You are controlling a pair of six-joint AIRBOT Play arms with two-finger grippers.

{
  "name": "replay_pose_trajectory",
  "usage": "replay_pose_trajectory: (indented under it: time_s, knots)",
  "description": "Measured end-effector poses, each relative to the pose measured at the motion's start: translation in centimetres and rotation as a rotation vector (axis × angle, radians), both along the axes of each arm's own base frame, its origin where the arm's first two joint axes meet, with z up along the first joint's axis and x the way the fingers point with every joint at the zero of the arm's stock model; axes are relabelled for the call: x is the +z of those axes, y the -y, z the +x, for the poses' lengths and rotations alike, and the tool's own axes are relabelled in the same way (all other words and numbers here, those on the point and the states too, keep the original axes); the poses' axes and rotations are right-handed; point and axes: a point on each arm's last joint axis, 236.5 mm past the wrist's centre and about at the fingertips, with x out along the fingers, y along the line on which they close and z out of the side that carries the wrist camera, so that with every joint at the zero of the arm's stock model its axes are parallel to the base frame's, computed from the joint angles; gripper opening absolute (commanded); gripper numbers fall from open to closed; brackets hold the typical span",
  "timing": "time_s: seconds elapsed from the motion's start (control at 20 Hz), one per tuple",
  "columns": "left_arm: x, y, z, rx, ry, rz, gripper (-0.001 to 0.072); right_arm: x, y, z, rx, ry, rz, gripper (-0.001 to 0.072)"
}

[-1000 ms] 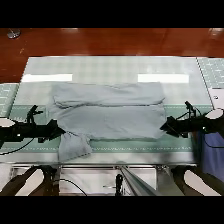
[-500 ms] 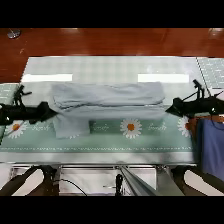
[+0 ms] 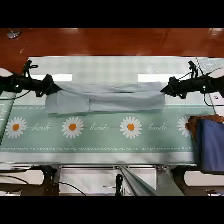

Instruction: Fold the shirts.

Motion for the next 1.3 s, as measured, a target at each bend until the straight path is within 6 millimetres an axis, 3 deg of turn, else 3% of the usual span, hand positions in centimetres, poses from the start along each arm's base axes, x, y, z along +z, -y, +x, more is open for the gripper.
replay_pose_trajectory:
  time_s: [0.15, 0.2, 0.25, 0.3, 0.45, 0.65, 0.75, 0.9, 1.05, 1.15, 1.2, 1.25, 1.3]
  knots:
    - [-0.8, 0.0, 2.5, 0.002, -0.008, -0.009, 0.0026, -0.7, 0.1, 2.3, -0.016, 0.001, 0.014, 0.0026]
    - [-0.9, 0.0, 3.1, 0.004, -0.007, -0.011, 0.0115, -1.0, 0.1, 2.8, -0.023, -0.001, 0.020, 0.0125]
    - [-1.1, 0.0, 3.6, 0.002, -0.005, -0.010, 0.0486, -1.3, 0.1, 3.2, -0.031, 0.000, 0.023, 0.0500]
    - [-1.1, 0.1, 4.0, 0.004, -0.003, -0.011, 0.0698, -1.6, 0.2, 3.6, -0.037, 0.002, 0.025, 0.0624]
    - [-0.3, -0.9, 4.2, -0.024, -0.009, 0.007, 0.0700, -1.2, 1.5, 4.1, -0.043, 0.006, 0.036, 0.0625]
    - [0.2, -8.6, 0.3, -0.005, -0.150, 0.209, 0.0700, -2.0, 6.2, 1.0, -0.027, -0.092, -0.001, 0.0624]
    - [1.2, -11.6, -1.4, 0.032, -0.137, 0.303, 0.0700, -3.0, 7.4, -0.5, -0.043, -0.145, -0.003, 0.0624]
    - [3.7, -10.1, -2.0, 0.067, 0.038, 0.320, 0.0700, -4.4, 6.8, -0.9, -0.044, -0.168, 0.018, 0.0624]
    - [5.4, -6.1, -3.0, 0.058, 0.185, 0.291, 0.0700, -5.4, 4.3, -0.1, -0.023, -0.156, 0.072, 0.0624]
    - [5.8, -3.3, -3.8, 0.028, 0.236, 0.270, 0.0700, -5.7, 2.0, 0.5, -0.005, -0.150, 0.117, 0.0615]
    - [5.9, -2.0, -4.0, 0.010, 0.254, 0.264, 0.0700, -5.9, 0.8, 0.7, 0.003, -0.150, 0.137, 0.0518]
    - [6.0, -0.8, -4.1, -0.008, 0.273, 0.259, 0.0696, -6.1, -0.2, 0.8, 0.018, -0.149, 0.140, 0.0263]
    - [6.2, 0.3, -4.1, -0.025, 0.291, 0.253, 0.0574, -6.5, -0.8, 0.8, 0.033, -0.150, 0.131, 0.0019]
